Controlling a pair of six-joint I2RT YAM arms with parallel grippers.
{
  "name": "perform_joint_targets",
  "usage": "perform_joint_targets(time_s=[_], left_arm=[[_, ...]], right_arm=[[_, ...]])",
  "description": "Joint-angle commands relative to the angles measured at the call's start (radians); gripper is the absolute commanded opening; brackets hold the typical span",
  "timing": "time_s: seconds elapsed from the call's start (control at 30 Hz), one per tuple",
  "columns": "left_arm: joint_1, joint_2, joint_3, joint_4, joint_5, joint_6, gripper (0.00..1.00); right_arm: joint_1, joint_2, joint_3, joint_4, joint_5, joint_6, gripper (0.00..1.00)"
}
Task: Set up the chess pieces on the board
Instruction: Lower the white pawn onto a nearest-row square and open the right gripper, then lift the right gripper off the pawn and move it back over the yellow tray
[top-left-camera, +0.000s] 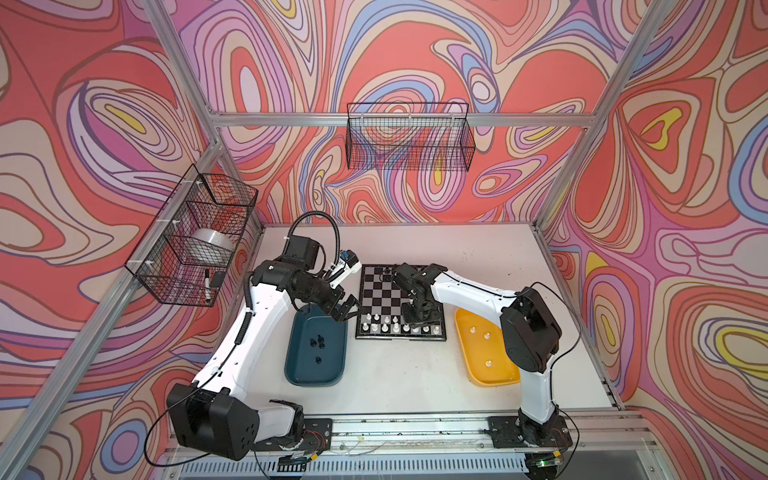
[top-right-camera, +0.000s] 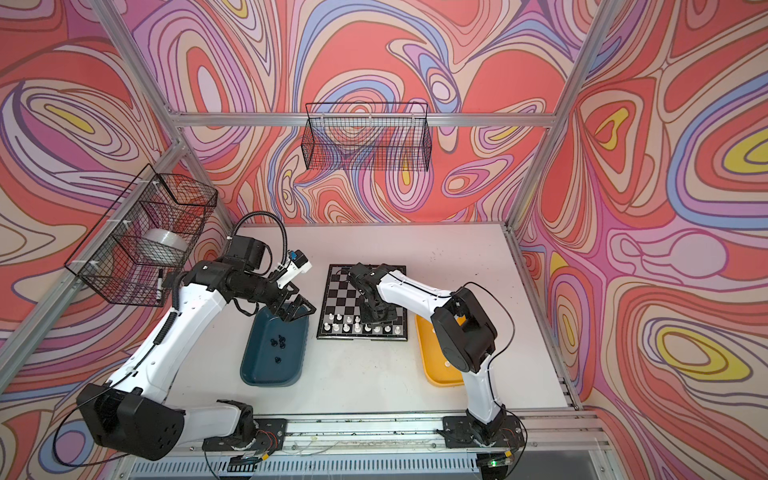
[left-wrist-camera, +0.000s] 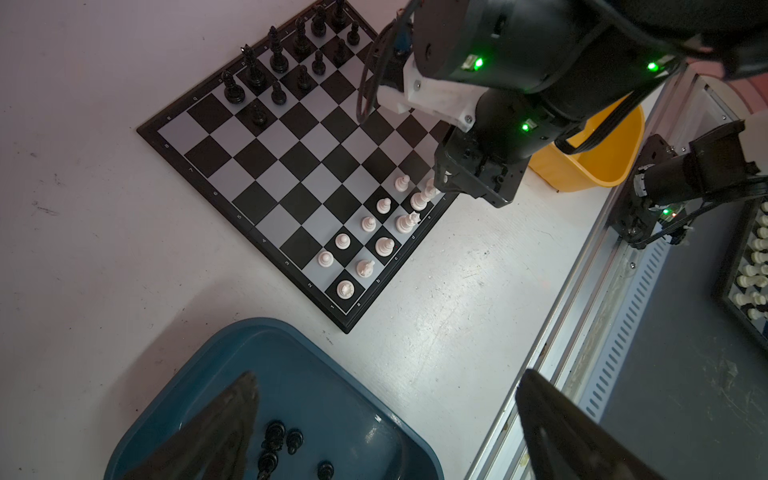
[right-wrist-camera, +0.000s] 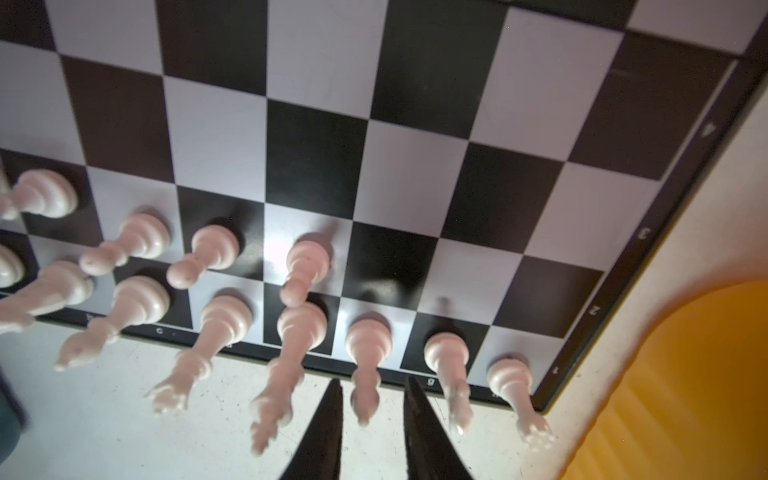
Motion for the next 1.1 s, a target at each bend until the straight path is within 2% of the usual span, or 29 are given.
perform_joint_targets(time_s=[0.0,0.8,0.97,1.07], left_arm=[[0.006,-0.017,0.017,-0.026,0.013,0.014,0.97],[0.005,-0.024,0.027,-0.043,-0.022,0.038,0.97],[0.005,-0.021,0.039,-0.056,-0.02,0.05,0.97],[0.003,-0.008,0.055,-0.069,-0.01,0.062,0.97]], right_arm=[[0.01,-0.029,0.027,-0.015,0.015,-0.008,0.26],[0.022,-0.125,0.072,-0.071,0.034,-0.006,0.28],[0.021,-0.194,0.09,-0.093,0.082,0.014,0.28],[0.013,-0.264,0.044,-0.107,0.136,0.038,0.28]])
